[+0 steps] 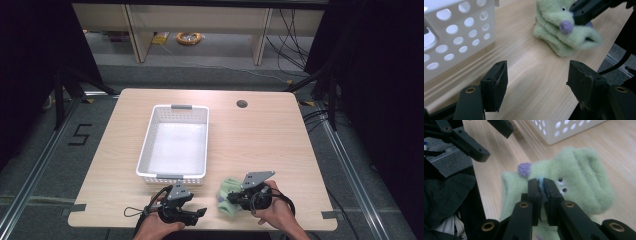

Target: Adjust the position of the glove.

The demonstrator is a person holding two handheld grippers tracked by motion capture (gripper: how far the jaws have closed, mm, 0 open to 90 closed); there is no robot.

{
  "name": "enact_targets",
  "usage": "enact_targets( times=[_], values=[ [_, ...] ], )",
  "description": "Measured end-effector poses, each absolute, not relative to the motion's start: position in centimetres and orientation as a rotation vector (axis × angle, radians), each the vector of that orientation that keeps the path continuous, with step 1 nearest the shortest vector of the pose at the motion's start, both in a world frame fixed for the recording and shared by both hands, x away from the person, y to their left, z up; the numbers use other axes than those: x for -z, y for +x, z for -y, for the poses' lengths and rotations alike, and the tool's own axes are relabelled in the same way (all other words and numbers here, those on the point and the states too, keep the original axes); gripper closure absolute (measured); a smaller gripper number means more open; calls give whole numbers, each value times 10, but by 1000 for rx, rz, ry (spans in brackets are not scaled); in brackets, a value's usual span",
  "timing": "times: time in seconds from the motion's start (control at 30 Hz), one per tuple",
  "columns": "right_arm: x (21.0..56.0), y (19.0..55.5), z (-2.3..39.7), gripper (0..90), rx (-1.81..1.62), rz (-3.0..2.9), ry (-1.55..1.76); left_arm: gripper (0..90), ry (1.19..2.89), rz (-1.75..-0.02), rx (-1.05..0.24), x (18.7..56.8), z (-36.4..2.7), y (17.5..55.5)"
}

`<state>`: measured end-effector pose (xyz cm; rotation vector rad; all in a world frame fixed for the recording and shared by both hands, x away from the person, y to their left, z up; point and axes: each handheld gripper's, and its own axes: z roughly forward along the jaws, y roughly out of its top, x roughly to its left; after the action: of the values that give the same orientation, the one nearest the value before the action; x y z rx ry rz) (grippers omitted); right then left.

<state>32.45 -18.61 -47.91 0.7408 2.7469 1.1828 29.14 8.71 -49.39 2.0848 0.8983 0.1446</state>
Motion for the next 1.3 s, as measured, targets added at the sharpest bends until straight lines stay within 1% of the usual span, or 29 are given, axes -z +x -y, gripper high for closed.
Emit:
enact_targets(
  times=[0.03,0.1,0.13,0.2,0.23,0.27,0.4,0.5,0.6,0.63,0.7,0.77,0.83,0.9,0.93,0.97,1.03,1.1,1.13,1.17,1.2,1.23,1.27,1.3],
  values=[
    [479,323,186,823,-1185,-2749,747,326,2065,-911,-142,494,-86,291],
    [477,320,187,765,-1193,-2722,764,327,2063,-912,-140,492,-85,291],
    [474,318,190,753,-1192,-2703,773,331,2068,-892,-150,490,-85,292],
    [469,312,193,685,-1180,-2662,796,334,2053,-896,-149,488,-84,293],
    [464,303,196,661,-1172,-2629,838,341,2036,-895,-150,486,-82,294],
    [464,303,196,661,-1172,-2629,838,341,2067,-883,-164,483,-82,296],
    [466,280,191,608,-1121,-2630,873,365,2012,-886,-147,475,-69,301],
    [474,270,181,577,-1037,-2651,895,391,2045,-862,-145,470,-59,306],
    [478,269,177,560,-1007,-2629,895,395,2053,-856,-119,472,-46,310],
    [478,270,177,557,-984,-2638,892,391,2091,-846,-113,472,-43,313],
    [480,271,177,556,-954,-2638,923,380,2085,-867,-81,476,-35,319],
    [482,272,177,548,-945,-2632,941,373,2129,-859,-64,479,-31,326],
    [484,272,176,544,-938,-2627,953,366,2125,-901,-43,485,-26,330],
    [487,273,174,539,-931,-2613,949,365,2145,-904,-30,489,-24,334],
    [488,273,173,531,-928,-2610,971,364,2124,-925,-7,491,-22,335],
    [487,274,173,534,-910,-2628,971,384,2115,-928,0,491,-22,336],
    [489,273,170,574,-911,-2627,985,471,2095,-917,-7,491,-20,334],
    [490,275,171,648,-934,-2608,953,562,2093,-898,-37,490,-21,333],
    [488,276,172,701,-919,-2624,945,599,2111,-882,-57,490,-22,333],
    [487,276,172,777,-920,-2634,923,639,2104,-879,-48,492,-21,332],
    [487,276,172,808,-931,-2641,904,669,2082,-890,-39,494,-21,332],
    [488,276,172,833,-930,-2632,880,703,2101,-873,-32,494,-22,332],
    [488,276,171,844,-929,-2637,843,732,2051,-905,-37,495,-21,331],
    [486,276,172,852,-924,-2644,809,768,2053,-907,-26,494,-22,331]
  ],
)
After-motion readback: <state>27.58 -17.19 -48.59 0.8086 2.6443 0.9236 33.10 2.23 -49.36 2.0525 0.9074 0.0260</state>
